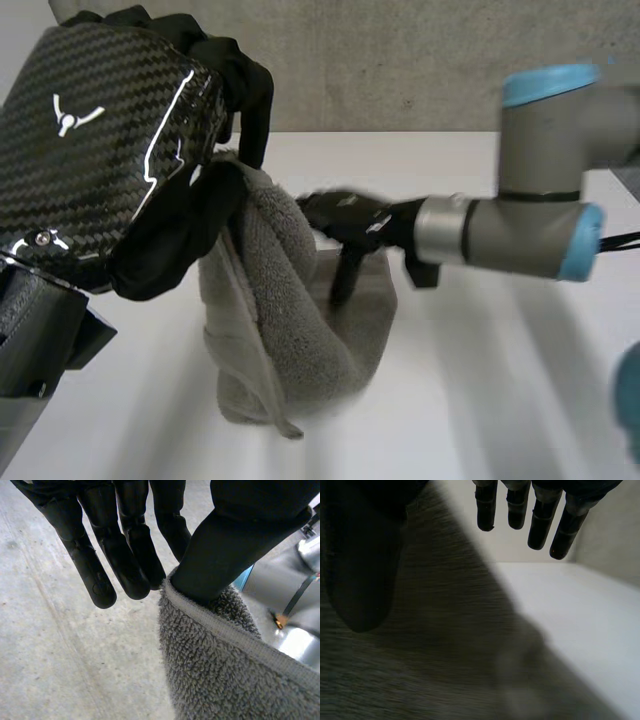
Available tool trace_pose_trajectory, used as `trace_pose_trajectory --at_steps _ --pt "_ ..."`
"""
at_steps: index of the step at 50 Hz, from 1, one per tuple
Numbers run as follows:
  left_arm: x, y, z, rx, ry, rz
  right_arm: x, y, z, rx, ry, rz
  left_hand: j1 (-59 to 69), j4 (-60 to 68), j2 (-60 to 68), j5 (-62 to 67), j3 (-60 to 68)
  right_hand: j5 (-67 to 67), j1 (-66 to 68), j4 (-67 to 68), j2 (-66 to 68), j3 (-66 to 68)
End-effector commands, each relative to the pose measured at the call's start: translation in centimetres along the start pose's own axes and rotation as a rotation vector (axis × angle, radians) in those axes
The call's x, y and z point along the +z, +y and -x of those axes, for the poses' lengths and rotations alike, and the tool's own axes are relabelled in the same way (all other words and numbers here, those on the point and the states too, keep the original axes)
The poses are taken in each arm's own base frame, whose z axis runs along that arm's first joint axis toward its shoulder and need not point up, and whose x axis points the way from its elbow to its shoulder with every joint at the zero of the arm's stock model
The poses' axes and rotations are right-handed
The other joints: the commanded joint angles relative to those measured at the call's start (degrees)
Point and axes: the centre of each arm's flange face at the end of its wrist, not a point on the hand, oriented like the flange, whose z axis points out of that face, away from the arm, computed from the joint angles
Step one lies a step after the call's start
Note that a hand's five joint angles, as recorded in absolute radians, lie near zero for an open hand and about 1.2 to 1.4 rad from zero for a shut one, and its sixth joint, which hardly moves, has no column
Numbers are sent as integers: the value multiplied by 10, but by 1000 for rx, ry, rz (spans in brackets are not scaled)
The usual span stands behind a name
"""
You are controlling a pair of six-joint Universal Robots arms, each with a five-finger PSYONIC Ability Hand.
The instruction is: Fold the towel.
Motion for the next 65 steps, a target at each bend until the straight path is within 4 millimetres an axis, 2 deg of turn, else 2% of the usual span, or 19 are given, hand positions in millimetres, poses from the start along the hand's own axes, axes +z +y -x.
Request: trace_pose_trajectory --at_steps 1,2,4,6,12,14,17,19,22,25,29,33,34,38,39,44,50,54,65 --pt "2 1 -2 -7 6 7 33 44 49 24 -188 184 116 101 102 113 102 118 118 102 109 112" --pt "3 2 -1 -7 6 12 33 44 49 23 -188 184 116 101 102 113 102 119 119 104 111 114" --pt "4 4 -1 -6 6 15 30 36 48 -81 -175 188 116 101 102 113 102 575 575 559 566 570" --pt "13 10 4 4 -9 18 29 25 46 -144 -149 161 116 101 102 113 102 665 665 649 656 659" --pt "44 17 30 50 -88 -17 13 -34 7 -291 100 -9 116 101 102 113 102 665 666 650 657 660" --pt "69 7 56 91 -160 -92 -10 -102 -36 -319 423 -324 116 101 102 113 102 665 666 650 657 660" --pt "96 -5 73 115 -196 -165 -25 -131 -49 -300 546 -480 116 101 102 113 102 665 666 650 657 660" --pt "109 -8 78 123 -206 -195 -67 -173 -65 -242 721 -707 116 101 102 113 102 665 666 650 657 660" --pt "130 -18 85 130 -211 -249 -90 -186 -65 -242 794 -739 116 101 102 113 102 665 666 650 657 660" --pt "143 -21 87 129 -221 -272 -90 -183 -62 -255 786 -701 116 101 102 113 102 665 666 650 657 660" --pt "150 0 89 115 -229 -225 -68 -139 -56 -271 711 -452 116 101 102 113 102 665 666 650 657 660" --pt "144 57 81 81 -210 -66 -46 -67 -37 -277 611 -139 116 101 102 113 102 665 666 650 657 660" --pt "144 57 81 81 -210 -66 -46 -67 -37 -277 611 -138 116 101 102 113 102 665 666 650 657 660" --pt "117 132 67 38 -181 160 -35 2 -30 -283 561 59 116 101 102 113 102 665 666 650 657 660" --pt "104 155 63 23 -174 238 -35 3 -30 -283 561 59 116 101 102 113 102 665 666 650 657 660" --pt "69 204 52 -6 -161 421 -34 79 -16 -221 509 240 116 101 102 113 102 665 666 650 657 660" --pt "46 218 51 -20 -167 502 -42 96 -7 -192 504 305 116 101 102 113 102 665 666 650 657 660" --pt "42 218 53 -21 -172 512 -56 83 -3 -197 533 279 116 101 102 113 102 177 177 161 168 172" --pt "25 188 44 -15 -164 465 -91 40 -12 -176 652 155 116 101 102 113 102 2 2 -14 -7 -4"
